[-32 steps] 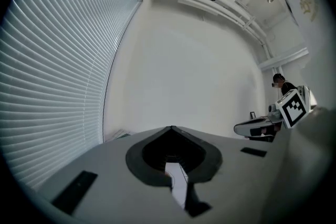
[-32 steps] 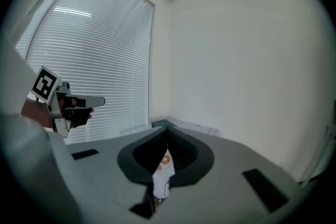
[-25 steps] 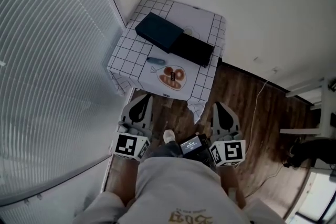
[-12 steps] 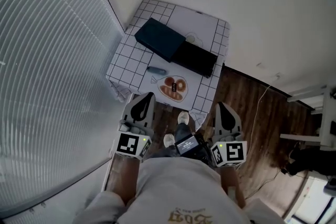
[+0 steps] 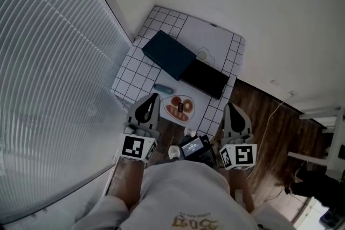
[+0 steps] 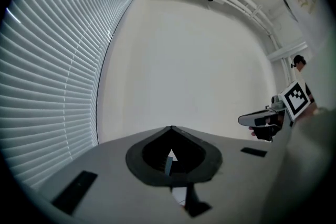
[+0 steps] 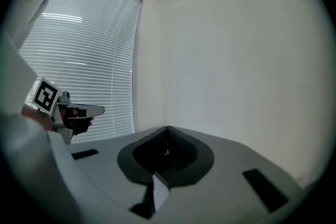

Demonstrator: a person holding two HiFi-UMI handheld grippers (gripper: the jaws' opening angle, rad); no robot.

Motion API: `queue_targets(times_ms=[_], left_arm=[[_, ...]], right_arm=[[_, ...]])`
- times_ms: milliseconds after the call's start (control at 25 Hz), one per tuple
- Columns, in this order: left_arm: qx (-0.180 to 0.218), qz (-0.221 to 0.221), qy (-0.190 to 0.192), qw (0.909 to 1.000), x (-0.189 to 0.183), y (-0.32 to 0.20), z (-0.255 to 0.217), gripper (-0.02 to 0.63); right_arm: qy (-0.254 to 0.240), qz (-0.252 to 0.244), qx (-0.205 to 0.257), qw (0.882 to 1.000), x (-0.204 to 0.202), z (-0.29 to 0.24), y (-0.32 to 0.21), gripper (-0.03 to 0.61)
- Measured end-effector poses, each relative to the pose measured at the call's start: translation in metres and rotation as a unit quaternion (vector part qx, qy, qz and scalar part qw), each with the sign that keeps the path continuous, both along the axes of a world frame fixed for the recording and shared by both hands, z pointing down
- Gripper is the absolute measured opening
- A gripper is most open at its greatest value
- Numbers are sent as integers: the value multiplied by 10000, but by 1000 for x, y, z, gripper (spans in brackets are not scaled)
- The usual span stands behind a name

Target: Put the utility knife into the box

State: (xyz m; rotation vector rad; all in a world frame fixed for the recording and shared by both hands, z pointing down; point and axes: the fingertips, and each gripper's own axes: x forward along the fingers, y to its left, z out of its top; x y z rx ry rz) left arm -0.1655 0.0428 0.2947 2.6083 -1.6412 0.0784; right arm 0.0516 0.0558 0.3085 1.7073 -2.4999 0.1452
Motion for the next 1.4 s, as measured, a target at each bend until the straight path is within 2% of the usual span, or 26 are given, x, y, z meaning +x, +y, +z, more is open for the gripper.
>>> queue_targets(times_ms=[120, 320, 640, 720, 1000, 1160, 1400], left_arm=[[-52, -253, -166, 9995, -8, -16, 3, 6], [-144, -632, -194, 9977, -28, -34, 7, 8], [-134, -733, -330, 9967, -31, -50, 4, 8], [-42, -678, -407, 9969, -30, -57, -1, 6], [-78, -225, -509, 9984, -26, -92, 5, 8], [-2, 198, -784, 9967, -18, -113, 7, 8], [-258, 501, -751, 9956, -15, -136, 28, 8]], right_arm=[[1, -97, 18, 10000, -1, 1, -20, 7], [-15, -294, 24, 9996, -5, 5, -43, 7], [37, -495, -31, 9988, -8, 10, -72, 8], [56, -486, -45, 9988, -9, 12, -78, 7], [189, -123, -221, 9995, -10, 21, -96, 6], [211, 121, -315, 9992, -10, 25, -106, 7], [463, 304, -502, 9972, -14, 39, -114, 6]])
